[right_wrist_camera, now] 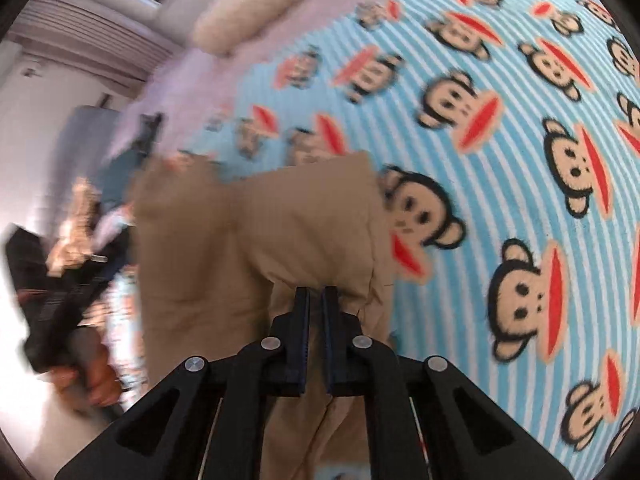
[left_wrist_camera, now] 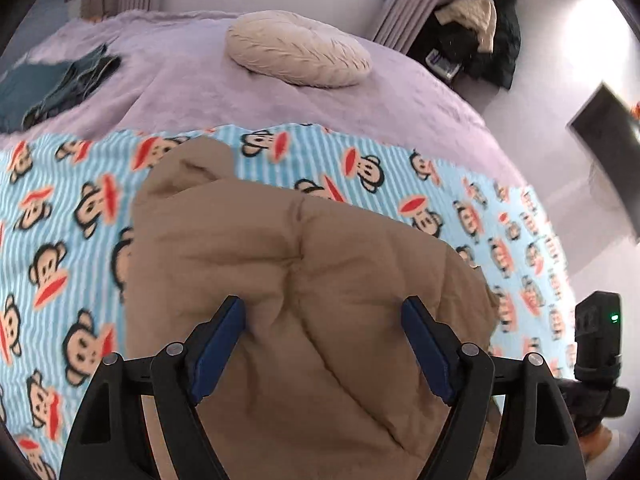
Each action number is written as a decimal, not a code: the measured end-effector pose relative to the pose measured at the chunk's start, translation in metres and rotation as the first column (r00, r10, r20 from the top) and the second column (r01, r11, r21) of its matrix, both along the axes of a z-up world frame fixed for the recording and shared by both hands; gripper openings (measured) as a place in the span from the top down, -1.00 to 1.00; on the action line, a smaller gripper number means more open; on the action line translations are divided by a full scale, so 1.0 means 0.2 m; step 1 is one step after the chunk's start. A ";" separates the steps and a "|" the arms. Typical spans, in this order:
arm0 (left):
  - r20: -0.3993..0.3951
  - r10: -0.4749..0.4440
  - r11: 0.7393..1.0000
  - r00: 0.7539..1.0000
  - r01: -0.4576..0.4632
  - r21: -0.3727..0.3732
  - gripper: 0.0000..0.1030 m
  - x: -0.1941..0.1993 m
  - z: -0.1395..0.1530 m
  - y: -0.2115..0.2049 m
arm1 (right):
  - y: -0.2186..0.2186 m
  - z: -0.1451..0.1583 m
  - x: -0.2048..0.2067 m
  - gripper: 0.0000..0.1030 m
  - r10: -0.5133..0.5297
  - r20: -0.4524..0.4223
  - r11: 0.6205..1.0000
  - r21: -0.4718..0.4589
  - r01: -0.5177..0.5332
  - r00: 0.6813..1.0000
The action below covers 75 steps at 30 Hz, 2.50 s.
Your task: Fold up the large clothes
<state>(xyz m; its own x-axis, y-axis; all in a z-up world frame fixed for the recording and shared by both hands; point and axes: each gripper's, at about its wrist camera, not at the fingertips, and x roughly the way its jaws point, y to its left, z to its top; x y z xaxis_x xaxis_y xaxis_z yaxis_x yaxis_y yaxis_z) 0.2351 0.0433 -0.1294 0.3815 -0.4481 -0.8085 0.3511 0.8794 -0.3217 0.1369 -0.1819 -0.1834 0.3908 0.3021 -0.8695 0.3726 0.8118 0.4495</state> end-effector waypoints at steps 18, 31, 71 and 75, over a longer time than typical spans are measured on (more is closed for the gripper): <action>0.030 -0.047 0.981 0.998 0.041 0.190 -0.59 -0.01 -0.19 -0.33 | 0.18 0.32 -0.23 0.87 0.108 0.148 0.993 0.040 -0.115 0.983; 0.112 0.114 0.976 0.987 -0.132 0.172 -0.59 -0.26 0.16 0.33 | 0.16 0.38 -0.23 0.63 0.074 0.168 0.997 -0.018 -0.073 0.983; -0.066 0.263 0.939 0.963 -0.239 0.247 -0.59 -0.50 -0.01 0.59 | 0.24 0.42 -0.40 0.75 -0.018 -0.018 0.987 -0.161 0.015 1.000; -0.076 0.242 0.941 0.967 -0.215 0.263 -0.59 -0.57 0.00 0.57 | 0.34 0.45 -0.47 0.75 0.032 -0.013 0.985 -0.170 -0.034 0.999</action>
<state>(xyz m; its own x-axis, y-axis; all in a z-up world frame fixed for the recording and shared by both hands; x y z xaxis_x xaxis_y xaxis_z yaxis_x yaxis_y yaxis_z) 0.1220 0.1574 -0.1289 0.3560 -0.1367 -0.9244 0.1073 0.9887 -0.1048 0.0430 -0.1146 -0.0936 0.3741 0.1623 -0.9131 0.3478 0.8882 0.3004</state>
